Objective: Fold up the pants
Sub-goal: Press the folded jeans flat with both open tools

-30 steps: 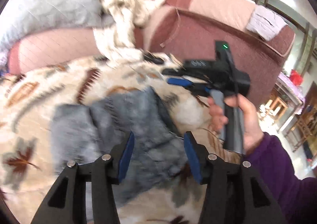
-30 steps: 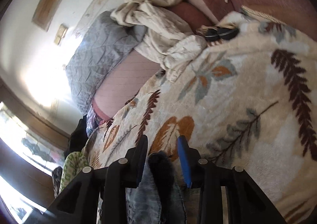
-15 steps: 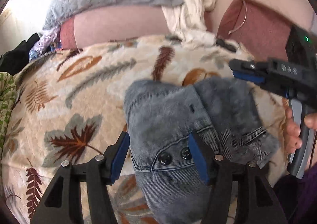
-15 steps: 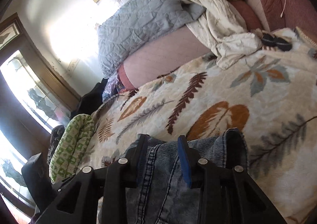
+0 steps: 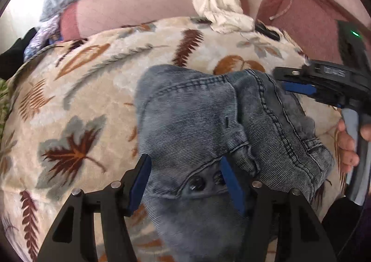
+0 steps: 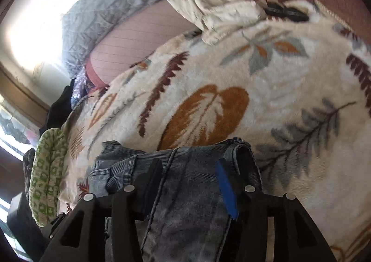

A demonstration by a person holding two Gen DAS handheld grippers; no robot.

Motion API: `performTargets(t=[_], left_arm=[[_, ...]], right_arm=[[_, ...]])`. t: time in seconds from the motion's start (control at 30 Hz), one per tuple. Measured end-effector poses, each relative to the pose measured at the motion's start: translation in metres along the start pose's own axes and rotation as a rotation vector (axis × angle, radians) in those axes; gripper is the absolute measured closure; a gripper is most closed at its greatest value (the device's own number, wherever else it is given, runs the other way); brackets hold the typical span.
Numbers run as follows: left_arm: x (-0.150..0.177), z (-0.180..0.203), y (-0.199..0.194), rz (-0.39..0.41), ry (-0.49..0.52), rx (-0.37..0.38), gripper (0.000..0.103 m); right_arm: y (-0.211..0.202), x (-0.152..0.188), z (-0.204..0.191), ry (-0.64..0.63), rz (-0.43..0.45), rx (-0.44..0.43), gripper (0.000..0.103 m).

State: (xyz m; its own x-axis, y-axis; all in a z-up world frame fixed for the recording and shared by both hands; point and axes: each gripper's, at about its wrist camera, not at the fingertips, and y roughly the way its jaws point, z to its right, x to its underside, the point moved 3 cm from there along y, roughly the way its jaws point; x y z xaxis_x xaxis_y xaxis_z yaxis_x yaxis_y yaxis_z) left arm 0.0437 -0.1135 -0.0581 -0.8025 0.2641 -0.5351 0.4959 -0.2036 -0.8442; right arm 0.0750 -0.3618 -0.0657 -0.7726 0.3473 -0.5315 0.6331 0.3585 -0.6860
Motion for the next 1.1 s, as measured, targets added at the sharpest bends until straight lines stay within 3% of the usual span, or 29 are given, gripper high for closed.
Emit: performTargets(t=[0.17,0.3,0.43,0.6,0.87,1.1], left_arm=[[0.017,-0.003,-0.026,0.066,0.024,-0.054,0.04],[0.032,0.004,-0.037,0.106,0.069,-0.089,0.04],[0.043,0.013,-0.033,0.097,0.124,-0.122,0.04],[0.052,0.003,-0.022,0.063,0.058,-0.07,0.039],[0.066,0.0,-0.01,0.08,0.011,-0.04,0.037],[0.064,-0.004,-0.015,0.079,-0.029,-0.061,0.029]], right_arm=[[-0.041,0.012,-0.019,-0.094,0.054,-0.061,0.051],[-0.059,0.037,-0.038,-0.214,0.079,-0.02,0.051],[-0.061,0.063,-0.046,-0.256,0.057,-0.018,0.051],[-0.036,0.1,-0.053,-0.328,-0.036,0.069,0.051],[-0.02,0.123,-0.054,-0.385,-0.05,0.198,0.05],[-0.022,0.123,-0.051,-0.369,-0.029,0.172,0.049]])
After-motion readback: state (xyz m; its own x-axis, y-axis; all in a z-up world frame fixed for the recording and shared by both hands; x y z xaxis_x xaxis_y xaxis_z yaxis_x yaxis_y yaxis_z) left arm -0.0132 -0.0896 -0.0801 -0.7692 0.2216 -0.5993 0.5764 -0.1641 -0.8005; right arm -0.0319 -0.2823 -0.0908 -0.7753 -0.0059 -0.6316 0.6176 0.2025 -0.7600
